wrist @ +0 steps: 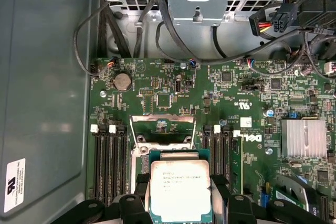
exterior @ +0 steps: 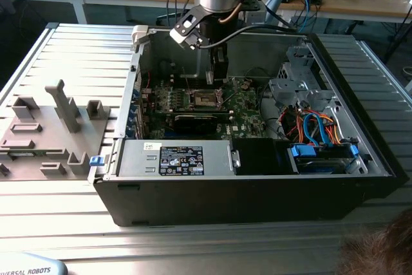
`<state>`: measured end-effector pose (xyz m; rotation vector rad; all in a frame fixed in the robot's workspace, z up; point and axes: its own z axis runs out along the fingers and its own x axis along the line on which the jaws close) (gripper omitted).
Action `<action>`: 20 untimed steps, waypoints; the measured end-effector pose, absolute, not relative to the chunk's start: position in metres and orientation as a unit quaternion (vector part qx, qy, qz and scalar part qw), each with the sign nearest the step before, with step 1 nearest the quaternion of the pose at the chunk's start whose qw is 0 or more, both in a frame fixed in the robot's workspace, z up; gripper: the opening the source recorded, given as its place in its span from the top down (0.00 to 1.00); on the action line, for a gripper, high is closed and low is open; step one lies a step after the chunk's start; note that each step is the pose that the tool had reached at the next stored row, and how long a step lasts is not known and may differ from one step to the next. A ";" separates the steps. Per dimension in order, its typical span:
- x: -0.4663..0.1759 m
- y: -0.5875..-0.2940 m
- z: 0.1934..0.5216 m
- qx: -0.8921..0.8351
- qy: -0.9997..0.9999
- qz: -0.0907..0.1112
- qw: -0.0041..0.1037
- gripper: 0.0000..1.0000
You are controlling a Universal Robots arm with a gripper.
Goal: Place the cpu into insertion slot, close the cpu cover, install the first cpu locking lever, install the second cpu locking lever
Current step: 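Place the cpu into insertion slot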
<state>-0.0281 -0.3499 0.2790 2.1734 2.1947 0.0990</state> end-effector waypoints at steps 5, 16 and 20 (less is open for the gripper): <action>-0.028 -0.350 0.277 0.703 0.710 0.032 0.026 0.46; -0.028 -0.350 0.273 0.703 0.710 0.032 0.026 0.46; -0.029 -0.350 0.272 0.703 0.710 0.032 0.026 0.46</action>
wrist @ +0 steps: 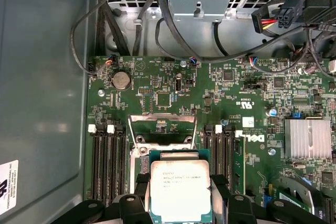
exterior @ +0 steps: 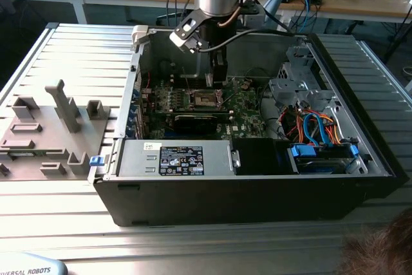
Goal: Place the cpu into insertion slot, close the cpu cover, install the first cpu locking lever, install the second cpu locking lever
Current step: 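Place the cpu into insertion slot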
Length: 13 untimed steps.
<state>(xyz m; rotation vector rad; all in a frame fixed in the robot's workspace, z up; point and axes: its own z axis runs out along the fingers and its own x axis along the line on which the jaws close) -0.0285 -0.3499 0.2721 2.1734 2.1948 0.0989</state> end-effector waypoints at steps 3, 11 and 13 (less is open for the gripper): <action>-0.029 -0.350 0.271 0.703 0.710 0.032 0.026 0.46; -0.029 -0.350 0.268 0.703 0.710 0.032 0.026 0.46; -0.029 -0.350 0.268 0.703 0.710 0.032 0.026 0.46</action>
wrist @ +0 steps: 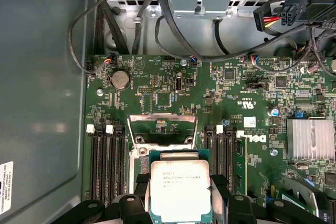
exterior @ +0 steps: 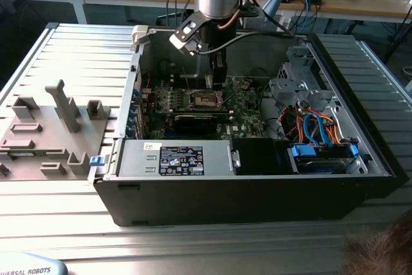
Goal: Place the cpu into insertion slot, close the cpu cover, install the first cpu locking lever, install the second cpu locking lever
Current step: 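Place the cpu into insertion slot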
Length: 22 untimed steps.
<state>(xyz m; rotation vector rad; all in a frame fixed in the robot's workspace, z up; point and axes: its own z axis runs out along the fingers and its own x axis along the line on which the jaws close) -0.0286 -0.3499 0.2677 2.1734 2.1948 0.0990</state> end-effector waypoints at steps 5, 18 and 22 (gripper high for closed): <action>-0.029 -0.350 0.266 0.703 0.710 0.032 0.026 0.46; -0.029 -0.350 0.262 0.703 0.710 0.032 0.026 0.46; -0.029 -0.350 0.261 0.703 0.710 0.032 0.026 0.46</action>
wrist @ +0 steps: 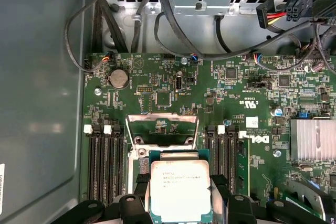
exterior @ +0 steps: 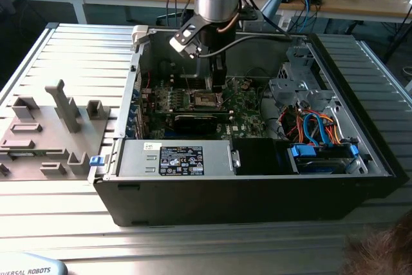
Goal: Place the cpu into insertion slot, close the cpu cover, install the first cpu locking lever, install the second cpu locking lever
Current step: 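Place the cpu into insertion slot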
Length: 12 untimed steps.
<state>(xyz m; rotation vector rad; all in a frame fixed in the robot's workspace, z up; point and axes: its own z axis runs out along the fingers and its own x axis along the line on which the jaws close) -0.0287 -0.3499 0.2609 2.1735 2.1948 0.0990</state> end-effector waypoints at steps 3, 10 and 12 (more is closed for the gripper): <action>-0.030 -0.350 0.258 0.703 0.710 0.032 0.026 0.46; -0.033 -0.350 0.252 0.703 0.710 0.032 0.026 0.46; -0.033 -0.350 0.252 0.703 0.710 0.032 0.026 0.46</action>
